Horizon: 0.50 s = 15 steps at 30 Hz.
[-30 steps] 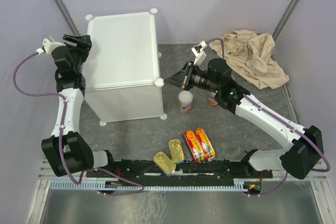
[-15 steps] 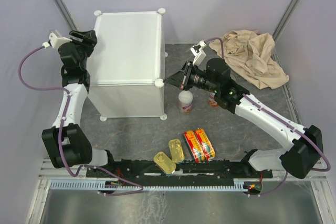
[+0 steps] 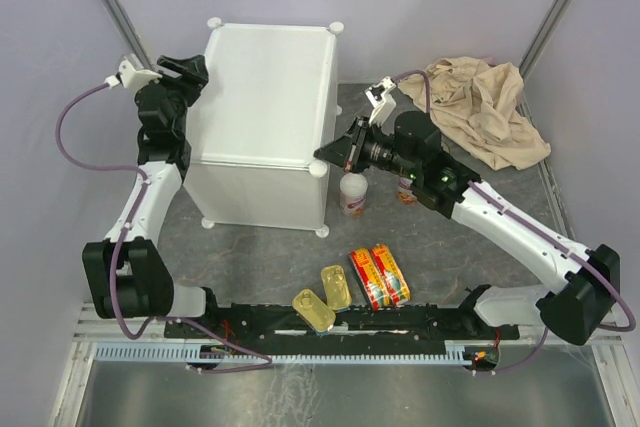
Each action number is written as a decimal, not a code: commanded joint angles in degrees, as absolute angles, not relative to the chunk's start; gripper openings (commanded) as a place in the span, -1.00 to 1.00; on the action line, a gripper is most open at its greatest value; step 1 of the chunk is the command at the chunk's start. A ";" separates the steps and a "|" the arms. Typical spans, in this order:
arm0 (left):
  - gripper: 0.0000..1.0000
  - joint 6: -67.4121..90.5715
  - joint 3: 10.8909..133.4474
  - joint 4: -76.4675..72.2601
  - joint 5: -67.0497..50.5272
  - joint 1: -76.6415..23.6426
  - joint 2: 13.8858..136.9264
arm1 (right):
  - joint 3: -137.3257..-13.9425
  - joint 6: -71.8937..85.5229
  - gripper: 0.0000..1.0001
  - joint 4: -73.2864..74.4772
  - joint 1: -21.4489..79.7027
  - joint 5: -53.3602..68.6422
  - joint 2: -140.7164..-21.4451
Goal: Place and organize the canned foods onto the counter
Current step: Move the counter to the center of the board.
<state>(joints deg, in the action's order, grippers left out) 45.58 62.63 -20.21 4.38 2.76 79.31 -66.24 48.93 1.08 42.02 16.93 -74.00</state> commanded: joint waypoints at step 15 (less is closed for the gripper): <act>0.74 50.09 58.71 -2.42 4.61 -1.53 75.99 | -66.95 37.10 0.51 17.10 39.51 -1.47 -68.88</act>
<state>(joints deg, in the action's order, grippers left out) 48.34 61.06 -17.37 3.18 -2.17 76.20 -68.40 41.15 5.98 40.69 4.99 -70.11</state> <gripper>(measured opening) 0.855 0.749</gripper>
